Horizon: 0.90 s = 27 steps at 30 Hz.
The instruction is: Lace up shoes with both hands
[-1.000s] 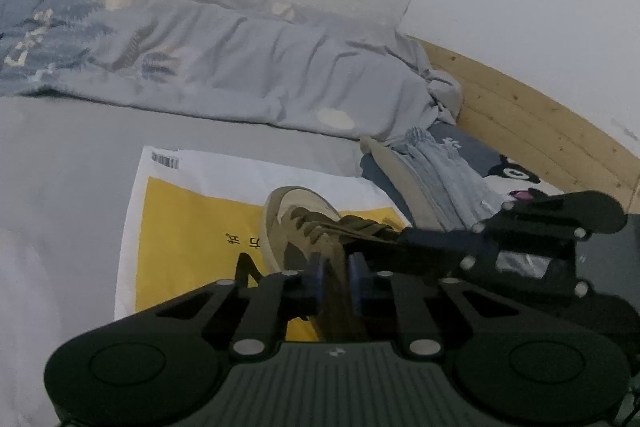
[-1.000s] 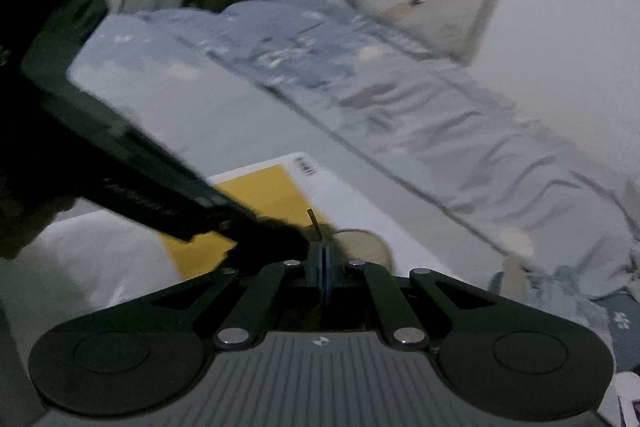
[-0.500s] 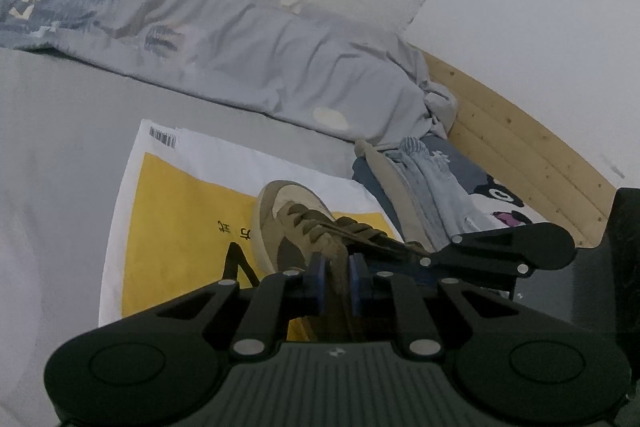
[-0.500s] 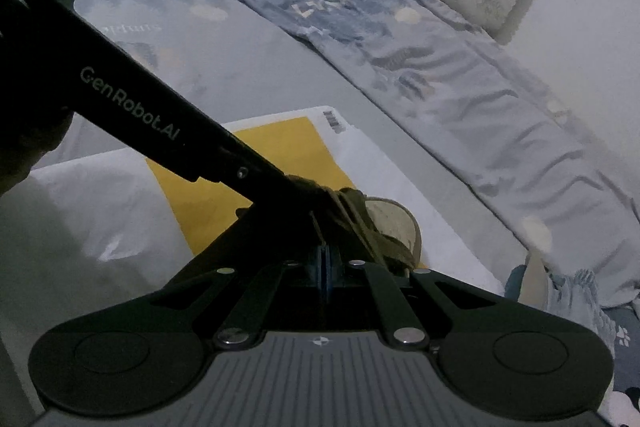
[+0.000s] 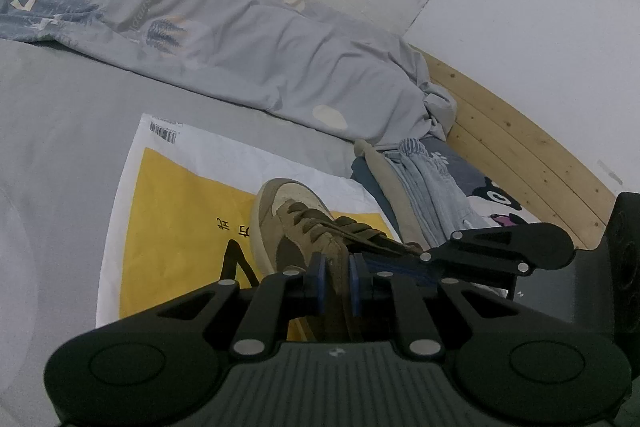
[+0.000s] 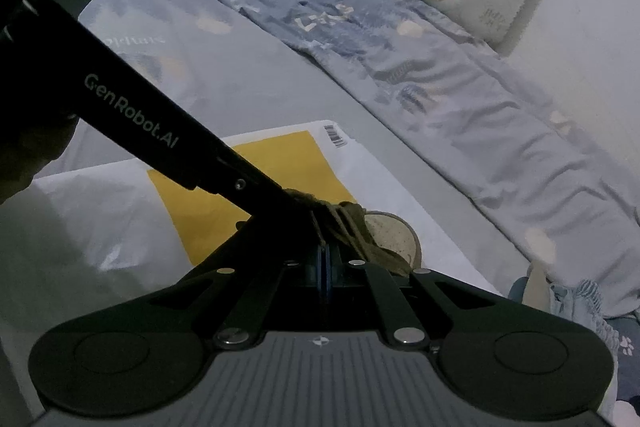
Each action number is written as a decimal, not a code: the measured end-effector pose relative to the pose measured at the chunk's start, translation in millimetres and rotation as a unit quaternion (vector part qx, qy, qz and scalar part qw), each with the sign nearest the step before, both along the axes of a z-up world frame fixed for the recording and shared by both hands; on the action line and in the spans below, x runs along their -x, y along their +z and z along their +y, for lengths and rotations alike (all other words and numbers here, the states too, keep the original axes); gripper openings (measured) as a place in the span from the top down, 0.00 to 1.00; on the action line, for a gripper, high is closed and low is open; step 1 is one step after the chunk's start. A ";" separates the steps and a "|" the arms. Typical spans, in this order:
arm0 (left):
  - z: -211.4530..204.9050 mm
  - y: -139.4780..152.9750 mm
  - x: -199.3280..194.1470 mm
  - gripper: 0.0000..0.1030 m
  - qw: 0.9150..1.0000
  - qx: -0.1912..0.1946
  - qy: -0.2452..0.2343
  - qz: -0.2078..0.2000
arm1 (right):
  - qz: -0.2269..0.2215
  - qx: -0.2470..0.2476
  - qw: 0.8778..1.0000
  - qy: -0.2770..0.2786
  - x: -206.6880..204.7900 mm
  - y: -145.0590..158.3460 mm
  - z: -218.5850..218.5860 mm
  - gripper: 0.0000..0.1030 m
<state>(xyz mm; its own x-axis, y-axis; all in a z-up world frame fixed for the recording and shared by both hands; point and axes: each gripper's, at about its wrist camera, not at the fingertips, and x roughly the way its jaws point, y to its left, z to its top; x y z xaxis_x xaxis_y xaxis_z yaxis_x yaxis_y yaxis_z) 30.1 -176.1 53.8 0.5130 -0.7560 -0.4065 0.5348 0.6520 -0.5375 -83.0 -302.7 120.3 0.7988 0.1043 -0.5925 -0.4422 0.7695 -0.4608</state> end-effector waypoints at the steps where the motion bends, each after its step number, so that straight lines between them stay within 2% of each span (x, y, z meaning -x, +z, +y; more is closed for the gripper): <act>1: -0.2 0.0 0.3 0.89 1.000 0.000 0.000 0.000 | 0.000 -0.001 1.000 0.001 -0.7 -0.1 0.0 0.99; 27: -1.6 1.8 2.3 0.89 1.000 -0.003 0.001 0.003 | 0.015 0.021 1.000 0.009 -12.9 -9.0 10.8 0.99</act>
<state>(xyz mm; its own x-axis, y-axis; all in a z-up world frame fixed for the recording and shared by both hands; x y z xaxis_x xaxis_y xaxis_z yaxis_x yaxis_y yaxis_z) 27.9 -177.8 55.6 0.5124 -0.7527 -0.4134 0.5306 0.6560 -0.5368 -70.2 -291.9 111.3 0.7787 0.0929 -0.6205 -0.4702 0.7411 -0.4791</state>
